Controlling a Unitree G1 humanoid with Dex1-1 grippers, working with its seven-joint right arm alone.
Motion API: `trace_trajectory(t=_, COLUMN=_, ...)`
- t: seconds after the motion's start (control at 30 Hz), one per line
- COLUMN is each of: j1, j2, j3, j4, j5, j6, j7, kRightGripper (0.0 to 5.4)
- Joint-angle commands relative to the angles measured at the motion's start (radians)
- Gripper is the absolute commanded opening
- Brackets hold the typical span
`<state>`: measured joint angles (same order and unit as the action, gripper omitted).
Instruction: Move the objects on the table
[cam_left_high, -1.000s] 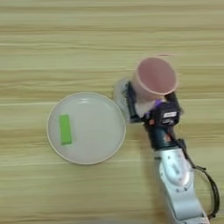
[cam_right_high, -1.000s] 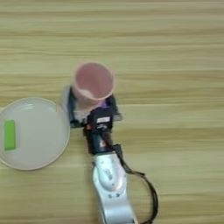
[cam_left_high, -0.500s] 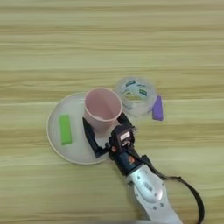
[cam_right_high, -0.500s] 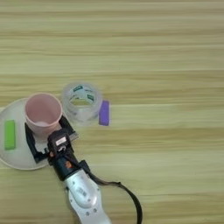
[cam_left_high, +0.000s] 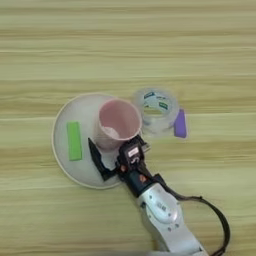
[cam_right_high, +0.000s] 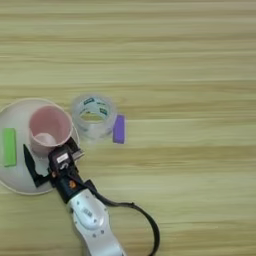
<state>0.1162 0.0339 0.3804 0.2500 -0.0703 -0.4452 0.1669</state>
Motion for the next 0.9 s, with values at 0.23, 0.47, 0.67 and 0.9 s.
trace_trajectory(t=0.23, j1=-0.023, j2=0.005, j3=-0.008, j4=-0.036, j5=-0.007, j6=-0.023, j7=0.007, kRightGripper=5.36)
trace_trajectory(t=0.47, j1=-0.007, j2=-0.011, j3=-0.026, j4=-0.1, j5=-0.007, j6=-0.026, j7=0.006, kRightGripper=5.36)
trace_trajectory(t=0.67, j1=0.014, j2=-0.018, j3=-0.031, j4=-0.165, j5=-0.015, j6=-0.032, j7=0.008, kRightGripper=5.36)
trace_trajectory(t=0.9, j1=0.029, j2=-0.03, j3=-0.029, j4=-0.2, j5=-0.024, j6=-0.044, j7=0.015, kRightGripper=5.36)
